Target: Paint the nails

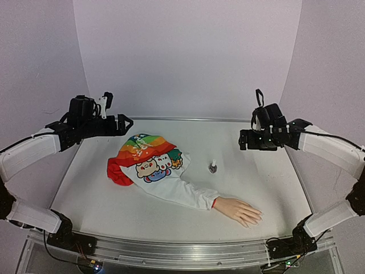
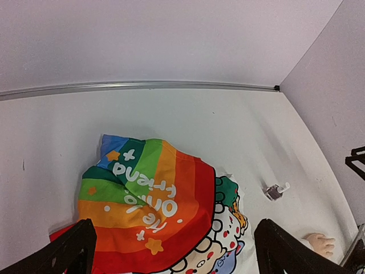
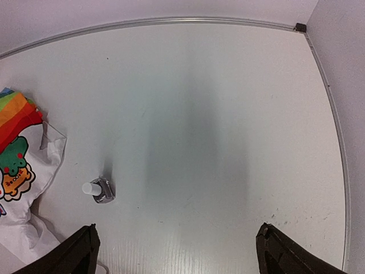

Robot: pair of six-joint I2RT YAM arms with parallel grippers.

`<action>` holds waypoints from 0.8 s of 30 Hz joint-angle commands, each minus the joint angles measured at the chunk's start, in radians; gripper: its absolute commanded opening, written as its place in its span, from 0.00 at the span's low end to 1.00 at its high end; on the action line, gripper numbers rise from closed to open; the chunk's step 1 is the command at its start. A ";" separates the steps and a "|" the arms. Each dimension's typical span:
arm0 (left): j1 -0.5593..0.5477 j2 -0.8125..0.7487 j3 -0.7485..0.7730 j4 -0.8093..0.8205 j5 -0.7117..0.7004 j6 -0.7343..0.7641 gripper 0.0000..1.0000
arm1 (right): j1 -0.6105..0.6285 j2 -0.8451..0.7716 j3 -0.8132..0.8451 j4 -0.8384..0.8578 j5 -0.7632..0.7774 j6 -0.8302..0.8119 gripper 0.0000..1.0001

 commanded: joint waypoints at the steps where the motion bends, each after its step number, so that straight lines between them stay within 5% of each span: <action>1: -0.008 -0.012 0.006 0.044 0.017 -0.018 1.00 | 0.040 0.078 0.113 0.002 0.032 0.031 0.98; 12: -0.027 -0.007 -0.010 0.064 0.041 -0.046 1.00 | 0.106 0.337 0.345 -0.010 -0.029 0.074 0.98; 24: -0.132 0.048 -0.002 0.086 0.031 -0.059 1.00 | 0.132 0.488 0.382 -0.041 -0.076 0.140 0.81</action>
